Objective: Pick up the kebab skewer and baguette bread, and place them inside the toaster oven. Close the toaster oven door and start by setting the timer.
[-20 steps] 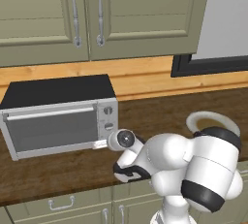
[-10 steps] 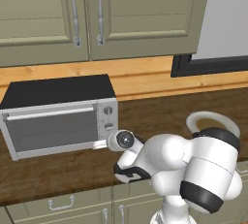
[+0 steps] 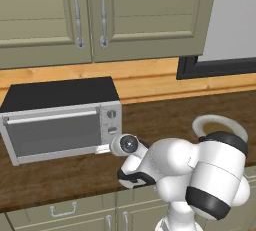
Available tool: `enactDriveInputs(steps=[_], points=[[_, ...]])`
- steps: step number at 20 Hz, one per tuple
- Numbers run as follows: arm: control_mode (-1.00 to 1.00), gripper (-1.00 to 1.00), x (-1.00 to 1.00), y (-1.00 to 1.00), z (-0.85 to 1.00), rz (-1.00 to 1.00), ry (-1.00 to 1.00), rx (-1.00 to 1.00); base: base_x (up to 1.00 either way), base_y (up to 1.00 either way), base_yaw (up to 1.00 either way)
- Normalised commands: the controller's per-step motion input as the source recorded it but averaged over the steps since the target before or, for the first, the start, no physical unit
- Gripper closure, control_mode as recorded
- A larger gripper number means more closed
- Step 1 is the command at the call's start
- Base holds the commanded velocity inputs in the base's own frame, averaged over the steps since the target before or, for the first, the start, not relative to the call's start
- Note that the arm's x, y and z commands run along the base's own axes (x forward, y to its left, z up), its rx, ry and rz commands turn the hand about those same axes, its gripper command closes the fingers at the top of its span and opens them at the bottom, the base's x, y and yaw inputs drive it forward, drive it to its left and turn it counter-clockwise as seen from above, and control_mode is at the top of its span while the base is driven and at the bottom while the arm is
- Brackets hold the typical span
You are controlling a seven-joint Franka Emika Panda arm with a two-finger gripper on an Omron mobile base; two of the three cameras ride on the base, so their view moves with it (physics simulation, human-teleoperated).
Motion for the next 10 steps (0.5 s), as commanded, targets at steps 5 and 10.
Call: enactDriveInputs(steps=[5,10], points=[[-1.0,1.0,0.0,0.0,0.0,0.0,0.0,0.0,0.0,0.0,0.0],[-1.0,1.0,0.0,0.0,0.0,0.0,0.0,0.0,0.0,0.0,0.0]])
